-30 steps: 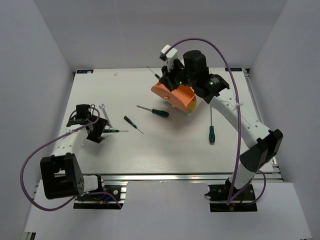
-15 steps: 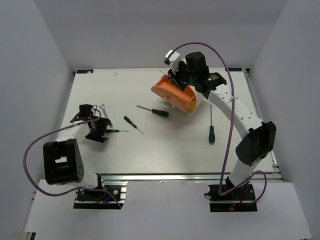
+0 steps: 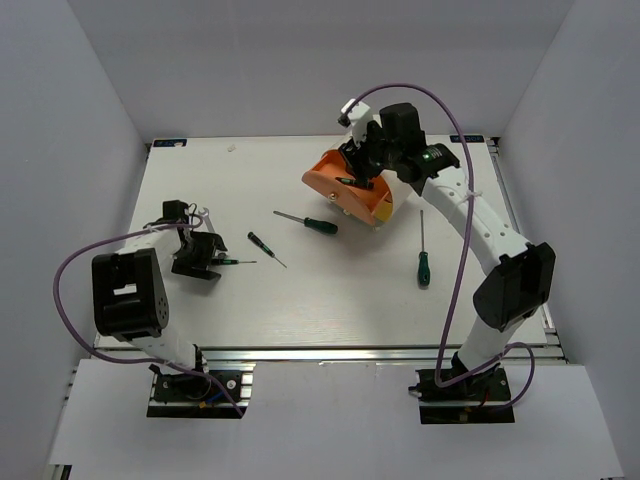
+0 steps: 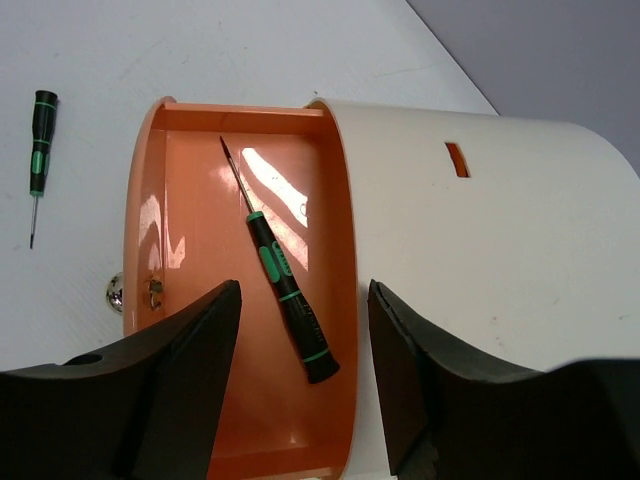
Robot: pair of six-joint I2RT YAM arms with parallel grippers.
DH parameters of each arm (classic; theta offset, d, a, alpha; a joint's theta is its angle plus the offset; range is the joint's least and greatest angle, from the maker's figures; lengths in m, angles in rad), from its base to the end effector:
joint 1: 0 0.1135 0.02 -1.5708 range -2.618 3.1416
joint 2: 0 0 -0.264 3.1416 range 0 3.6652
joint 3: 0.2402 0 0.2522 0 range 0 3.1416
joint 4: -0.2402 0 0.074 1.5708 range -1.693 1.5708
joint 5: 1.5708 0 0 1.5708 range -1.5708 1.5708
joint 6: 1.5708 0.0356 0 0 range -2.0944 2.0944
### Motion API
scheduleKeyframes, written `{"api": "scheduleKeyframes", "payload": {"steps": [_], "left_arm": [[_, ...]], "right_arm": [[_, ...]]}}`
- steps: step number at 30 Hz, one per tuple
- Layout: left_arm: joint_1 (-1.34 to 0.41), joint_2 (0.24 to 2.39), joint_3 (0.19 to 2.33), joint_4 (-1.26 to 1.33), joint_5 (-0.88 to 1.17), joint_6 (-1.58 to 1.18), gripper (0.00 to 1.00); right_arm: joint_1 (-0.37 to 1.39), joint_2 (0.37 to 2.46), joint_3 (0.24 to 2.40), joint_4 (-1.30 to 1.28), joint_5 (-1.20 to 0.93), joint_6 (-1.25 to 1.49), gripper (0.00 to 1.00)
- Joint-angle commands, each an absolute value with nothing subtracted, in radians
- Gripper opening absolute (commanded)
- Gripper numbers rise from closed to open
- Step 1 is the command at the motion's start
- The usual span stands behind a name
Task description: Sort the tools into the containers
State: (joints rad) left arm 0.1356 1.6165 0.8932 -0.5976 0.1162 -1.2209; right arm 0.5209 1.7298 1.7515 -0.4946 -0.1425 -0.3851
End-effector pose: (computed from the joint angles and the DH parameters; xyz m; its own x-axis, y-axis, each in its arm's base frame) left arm 0.2804 0.0341 0.1541 -0.2297 -0.9730 0.0208 -0.9382 0.2157 -0.2708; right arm 0.3467 0.2048 0.3897 -0.1399 -0.5090 -0.8494 -0.7066 0.6522 -0.2745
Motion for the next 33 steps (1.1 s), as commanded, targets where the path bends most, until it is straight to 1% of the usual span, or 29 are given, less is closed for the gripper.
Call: {"api": "scheduleKeyframes", "payload": {"steps": [1, 3, 11, 23, 26, 28, 33], "left_arm": [[0.140, 1.644, 0.934, -0.623, 0.084, -1.221, 0.77], [0.140, 1.672, 0.957, -0.637, 0.081, -1.207, 0.76], [0.132, 1.775, 1.065, -0.778, 0.055, -1.051, 0.61], [0.064, 1.839, 1.085, -0.861, -0.046, -0.885, 0.59], [0.060, 1.839, 1.063, -0.858, -0.058, -0.876, 0.55], [0.058, 1.838, 1.049, -0.857, -0.069, -0.871, 0.50], [0.060, 1.809, 1.032, -0.859, -0.075, -0.838, 0.51]], "right_arm": [[0.515, 1.660, 1.733, -0.474, -0.176, -0.356, 0.60], [0.515, 1.640, 1.707, -0.466, -0.179, -0.350, 0.60], [0.502, 1.591, 1.644, -0.434, -0.186, -0.324, 0.60], [0.489, 1.562, 1.589, -0.399, -0.212, -0.295, 0.60], [0.485, 1.555, 1.580, -0.391, -0.218, -0.288, 0.60], [0.483, 1.548, 1.574, -0.388, -0.219, -0.287, 0.60], [0.477, 1.531, 1.546, -0.379, -0.224, -0.285, 0.60]]}}
